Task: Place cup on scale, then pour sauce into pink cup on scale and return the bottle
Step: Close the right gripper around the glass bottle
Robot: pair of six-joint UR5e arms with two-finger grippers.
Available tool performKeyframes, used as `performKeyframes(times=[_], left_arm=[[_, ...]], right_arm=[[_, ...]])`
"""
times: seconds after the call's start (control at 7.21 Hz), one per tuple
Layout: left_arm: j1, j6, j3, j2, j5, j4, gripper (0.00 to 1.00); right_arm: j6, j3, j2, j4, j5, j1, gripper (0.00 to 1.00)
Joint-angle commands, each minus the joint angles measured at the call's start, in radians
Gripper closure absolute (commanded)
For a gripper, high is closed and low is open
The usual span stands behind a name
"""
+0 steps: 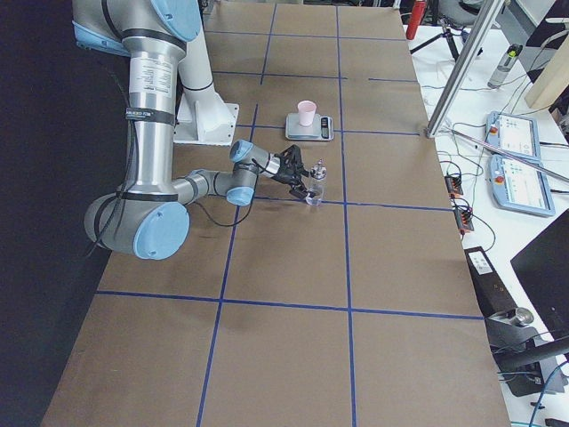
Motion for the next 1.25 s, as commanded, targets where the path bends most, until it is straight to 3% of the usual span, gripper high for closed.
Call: performKeyframes(times=[0.0,0.42,1.11], left_arm=[[-0.006,-0.004,-0.004,-0.003,0.000,0.000,0.00],[-0.012,-0.007,-0.007,-0.006,0.000,0.002,0.00],[-0.028,-0.005,-0.010,-0.007,0.000,0.002,0.00]], right_arm=[[-0.003,-0.022,0.003,0.002,0.000,-0.002,0.00],[-0.009,-0.076,0.041,0.000,0.003,0.003,0.00],[-0.011,-0.074,0.045,0.002,0.005,0.011,0.00]])
